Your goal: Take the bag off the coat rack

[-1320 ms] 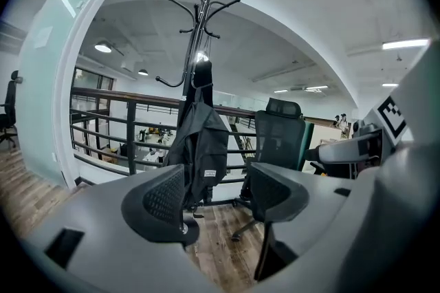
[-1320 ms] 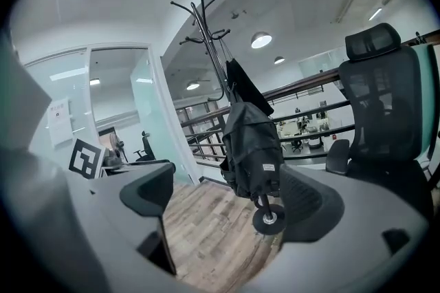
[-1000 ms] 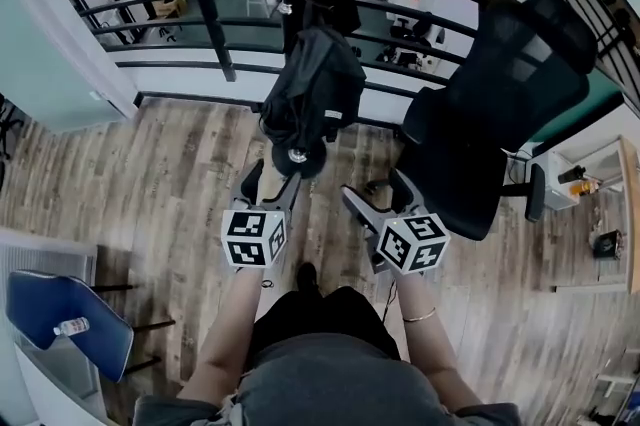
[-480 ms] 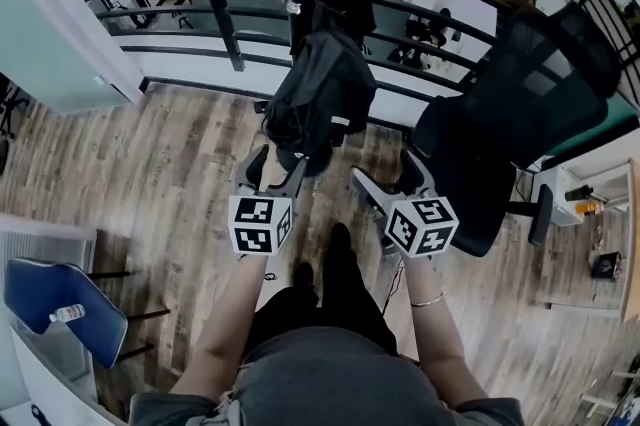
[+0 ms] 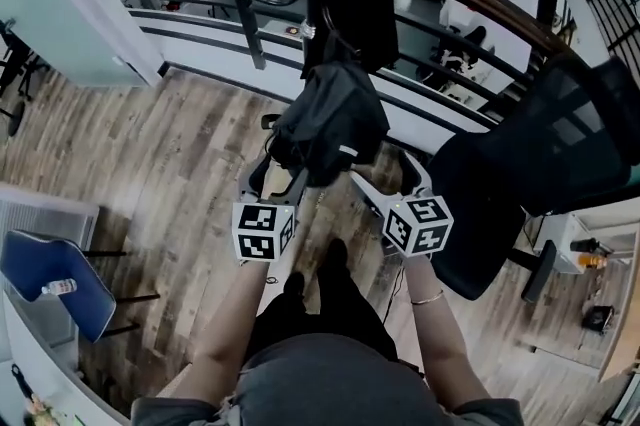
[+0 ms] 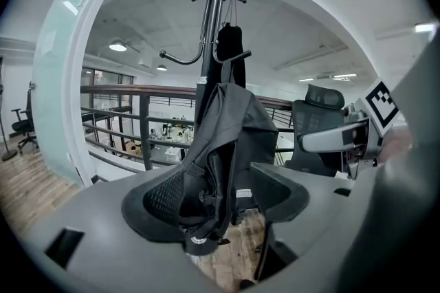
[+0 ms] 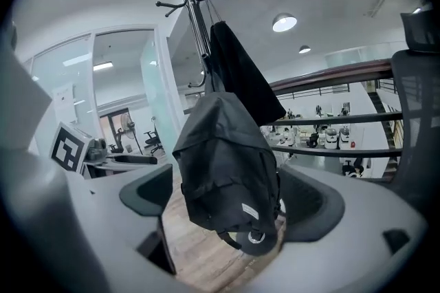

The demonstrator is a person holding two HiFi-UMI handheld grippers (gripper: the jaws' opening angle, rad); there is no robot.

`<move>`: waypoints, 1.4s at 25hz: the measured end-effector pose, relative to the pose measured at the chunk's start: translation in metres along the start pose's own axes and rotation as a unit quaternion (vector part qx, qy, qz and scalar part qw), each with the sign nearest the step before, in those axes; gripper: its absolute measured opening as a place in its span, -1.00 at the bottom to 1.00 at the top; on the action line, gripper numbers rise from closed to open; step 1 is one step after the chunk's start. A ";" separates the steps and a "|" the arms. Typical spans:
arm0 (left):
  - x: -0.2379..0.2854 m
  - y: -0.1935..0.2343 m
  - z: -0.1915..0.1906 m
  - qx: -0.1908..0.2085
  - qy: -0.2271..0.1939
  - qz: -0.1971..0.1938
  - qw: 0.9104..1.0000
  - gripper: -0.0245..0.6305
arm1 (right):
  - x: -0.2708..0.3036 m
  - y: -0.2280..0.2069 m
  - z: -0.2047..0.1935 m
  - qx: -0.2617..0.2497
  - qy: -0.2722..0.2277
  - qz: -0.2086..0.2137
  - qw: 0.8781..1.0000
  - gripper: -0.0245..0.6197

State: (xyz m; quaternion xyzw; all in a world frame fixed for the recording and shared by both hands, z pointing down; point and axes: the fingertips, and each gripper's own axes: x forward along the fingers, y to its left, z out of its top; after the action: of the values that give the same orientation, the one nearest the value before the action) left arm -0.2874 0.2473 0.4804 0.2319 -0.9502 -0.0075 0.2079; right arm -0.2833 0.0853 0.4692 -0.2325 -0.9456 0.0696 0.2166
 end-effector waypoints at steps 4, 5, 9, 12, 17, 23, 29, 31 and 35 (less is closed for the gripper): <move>0.017 0.002 -0.001 -0.015 0.006 0.019 1.000 -0.05 | 0.024 -0.019 0.002 -0.010 0.017 0.020 1.000 0.54; 0.021 0.003 -0.002 -0.019 0.008 0.023 1.000 -0.05 | 0.030 -0.023 0.002 -0.012 0.021 0.025 0.999 0.54; 0.038 0.003 -0.010 -0.027 0.021 0.033 0.999 -0.04 | 0.052 -0.036 -0.002 -0.021 0.040 0.042 0.998 0.55; 0.052 0.002 -0.016 -0.041 0.031 0.039 0.998 -0.04 | 0.066 -0.039 -0.004 -0.028 0.046 0.068 0.996 0.53; 0.073 0.002 -0.019 -0.058 0.037 0.048 0.996 -0.03 | 0.084 -0.039 -0.007 -0.031 0.056 0.115 0.991 0.39; 0.091 0.005 -0.014 -0.061 0.035 0.062 0.996 -0.03 | 0.104 -0.038 -0.010 -0.055 0.069 0.150 0.985 0.17; 0.101 0.007 -0.011 -0.054 0.039 0.064 0.996 -0.06 | 0.115 -0.033 0.000 -0.083 0.056 0.163 0.982 -0.29; 0.103 0.007 -0.011 -0.048 0.042 0.058 0.996 -0.12 | 0.117 -0.030 0.000 -0.094 0.051 0.171 0.979 -0.40; 0.106 0.004 -0.012 -0.040 0.048 0.050 0.997 -0.27 | 0.115 -0.020 -0.002 -0.128 0.036 0.188 0.973 -0.68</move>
State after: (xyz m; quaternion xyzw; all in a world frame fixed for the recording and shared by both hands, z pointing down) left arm -0.3699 0.2047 0.5333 0.1756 -0.9486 -0.0241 0.2623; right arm -0.3824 0.1220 0.5188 -0.4342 -0.8776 -0.0215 0.2019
